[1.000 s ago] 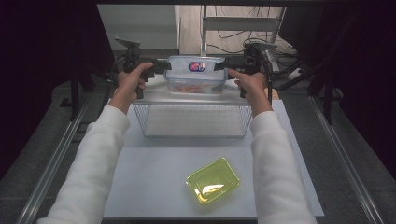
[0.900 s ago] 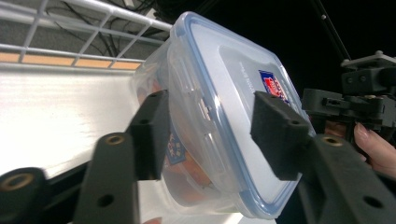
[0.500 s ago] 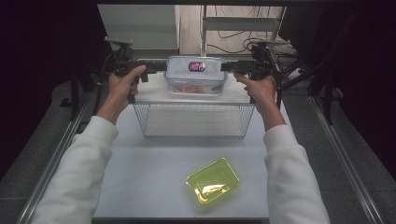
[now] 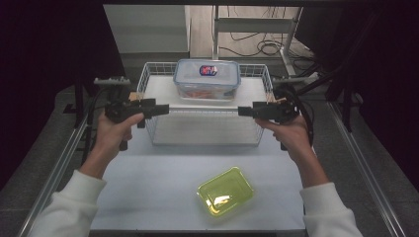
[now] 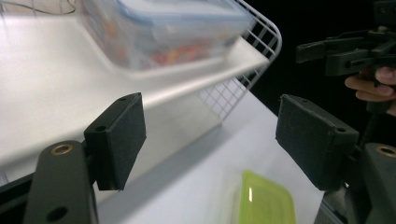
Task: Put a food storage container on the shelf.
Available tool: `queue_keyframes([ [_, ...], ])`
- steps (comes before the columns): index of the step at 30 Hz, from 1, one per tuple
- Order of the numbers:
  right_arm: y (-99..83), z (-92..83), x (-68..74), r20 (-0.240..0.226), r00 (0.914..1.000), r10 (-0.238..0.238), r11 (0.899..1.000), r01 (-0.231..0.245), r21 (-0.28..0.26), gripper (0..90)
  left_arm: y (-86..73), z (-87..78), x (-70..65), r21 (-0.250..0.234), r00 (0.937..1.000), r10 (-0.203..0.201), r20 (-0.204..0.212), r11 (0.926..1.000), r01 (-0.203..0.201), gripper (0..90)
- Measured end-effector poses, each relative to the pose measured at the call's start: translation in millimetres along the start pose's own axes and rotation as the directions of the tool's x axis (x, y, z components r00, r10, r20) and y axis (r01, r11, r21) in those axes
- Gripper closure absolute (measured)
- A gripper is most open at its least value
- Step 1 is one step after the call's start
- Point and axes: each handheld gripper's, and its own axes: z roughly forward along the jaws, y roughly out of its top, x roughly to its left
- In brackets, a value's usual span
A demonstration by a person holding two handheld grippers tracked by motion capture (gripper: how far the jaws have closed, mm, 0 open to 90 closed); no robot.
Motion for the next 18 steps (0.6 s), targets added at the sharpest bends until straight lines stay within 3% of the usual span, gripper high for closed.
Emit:
queue_keyframes([
  [4,-21.3,-6.0,3.2,0.007,0.9996,-0.027,0.999,0.027,0.024,26.7,-21.8,-11.1,-4.7,-0.012,1.0000,-0.004,-0.008,0.9999,0.004,24.6],
  [7,-46.2,-15.8,5.9,-0.001,0.9988,-0.048,0.998,0.048,0.031,26.7,-50.1,-20.2,-11.6,-0.002,0.9999,-0.007,-0.011,1.0000,0.007,25.2],
  [9,-60.2,-20.4,7.0,-0.005,0.9982,-0.060,0.998,0.060,0.036,26.7,-55.2,-20.7,-13.1,0.009,0.9999,-0.005,-0.010,0.9999,0.005,25.2],
  [10,-60.2,-20.4,7.0,-0.005,0.9982,-0.060,0.998,0.060,0.036,26.7,-63.7,-21.0,-15.7,0.027,0.9999,0.003,-0.015,0.9996,-0.002,25.2],
  [11,-76.3,-24.0,7.4,0.001,0.9980,-0.063,0.997,0.063,0.042,26.7,-75.7,-19.4,-19.8,0.062,0.9997,0.013,-0.021,0.9980,-0.012,25.5],
  [18,-115.0,-24.6,3.7,0.010,0.9984,-0.055,0.994,0.054,0.090,27.0,-109.5,-14.0,-24.9,0.152,0.9992,0.023,-0.033,0.9883,-0.018,25.6],
])
